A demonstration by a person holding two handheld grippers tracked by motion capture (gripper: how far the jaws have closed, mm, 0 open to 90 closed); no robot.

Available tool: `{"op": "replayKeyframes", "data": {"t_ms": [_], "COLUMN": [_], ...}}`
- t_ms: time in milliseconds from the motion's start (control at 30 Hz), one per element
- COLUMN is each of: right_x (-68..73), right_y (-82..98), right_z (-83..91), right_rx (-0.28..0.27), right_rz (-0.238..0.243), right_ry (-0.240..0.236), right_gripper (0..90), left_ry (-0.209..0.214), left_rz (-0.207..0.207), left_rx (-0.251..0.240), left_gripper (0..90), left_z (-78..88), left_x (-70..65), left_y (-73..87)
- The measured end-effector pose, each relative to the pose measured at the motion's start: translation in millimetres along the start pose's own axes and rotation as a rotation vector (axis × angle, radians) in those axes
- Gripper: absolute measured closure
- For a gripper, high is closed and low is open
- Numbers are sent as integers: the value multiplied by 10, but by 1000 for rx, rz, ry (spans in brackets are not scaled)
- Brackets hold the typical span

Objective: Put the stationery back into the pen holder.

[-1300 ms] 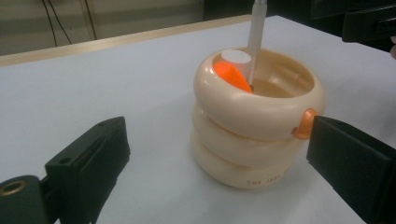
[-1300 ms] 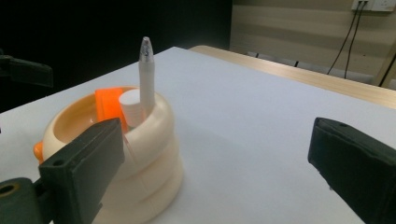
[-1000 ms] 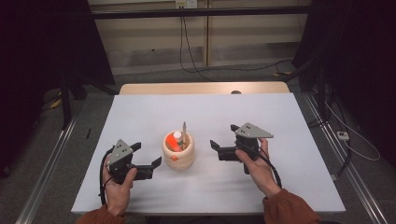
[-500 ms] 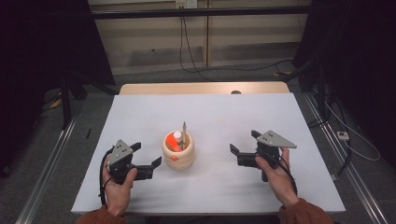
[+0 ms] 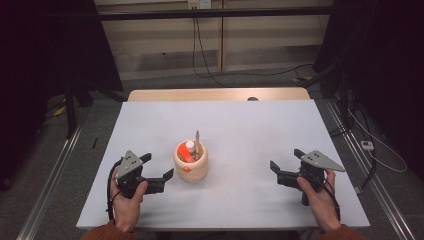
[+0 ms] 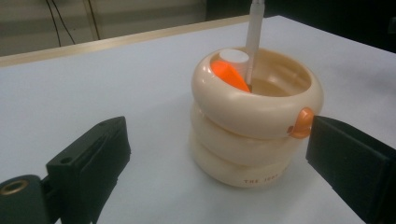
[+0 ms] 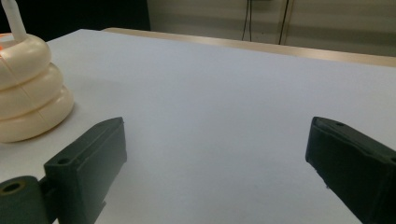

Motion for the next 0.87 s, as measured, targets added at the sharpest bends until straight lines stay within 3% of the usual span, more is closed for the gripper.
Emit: {"op": "replayKeyframes", "data": {"t_ms": [533, 867], "right_x": [-80, -89], "right_y": [250, 231], "right_z": [173, 178], "right_rx": [17, -10], "right_rz": [-9, -33], "right_ry": [41, 33], "right_gripper": [46, 45], "left_ry": [4, 11], "left_rz": [5, 8], "left_rx": [-2, 7], "left_gripper": [58, 59], "left_z": [-1, -23], "left_x": [-8, -10], "left_y": [11, 22]}}
Point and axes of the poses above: each handheld gripper's, and its own axes: z roughly backward along the jaws, y roughly out of its underside, x roughly to its left, the point moved 6 cm from there along -z, roughly forward along the jaws, and after that the axes turned 3 degrees about z, right-handed, at the moved point
